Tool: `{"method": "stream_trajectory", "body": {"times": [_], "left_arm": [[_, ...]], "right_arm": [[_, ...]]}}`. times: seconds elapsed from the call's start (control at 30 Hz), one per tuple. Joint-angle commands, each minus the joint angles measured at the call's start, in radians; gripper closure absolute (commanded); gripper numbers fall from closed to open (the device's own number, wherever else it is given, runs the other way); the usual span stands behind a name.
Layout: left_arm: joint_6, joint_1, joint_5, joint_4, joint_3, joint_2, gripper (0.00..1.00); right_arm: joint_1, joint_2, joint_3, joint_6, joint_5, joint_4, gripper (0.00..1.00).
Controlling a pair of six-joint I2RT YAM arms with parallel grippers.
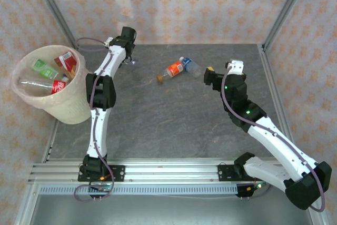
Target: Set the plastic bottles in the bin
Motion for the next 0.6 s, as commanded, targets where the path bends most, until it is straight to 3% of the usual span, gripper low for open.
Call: {"method": "stream_trajectory", "body": {"times": [0.0,0.1,0.23,0.57], "left_arm": [[-0.051,-0.007,0.025,-0.082,0.114,0.071,0.00],[-0.084,-0.004,0.001,-0.141,0.167,0.122,0.00],[-0.094,0.004,0.027,-0.099,0.125,0.135,0.00],[0.085,0.011,0.142,0.033,0.035,0.115,0.29]], "right_arm": [[-0.006,0.005,0.002,-0.039,0.006,-0.014,0.01],[-0.006,0.018,0.011,-0.046,0.010,-0.019,0.01],[-0.005,0.040,0.021,-0.050,0.010,-0.023,0.01],[-0.006,0.064,0.045,-0.021,0.000,-0.044,0.01]]}}
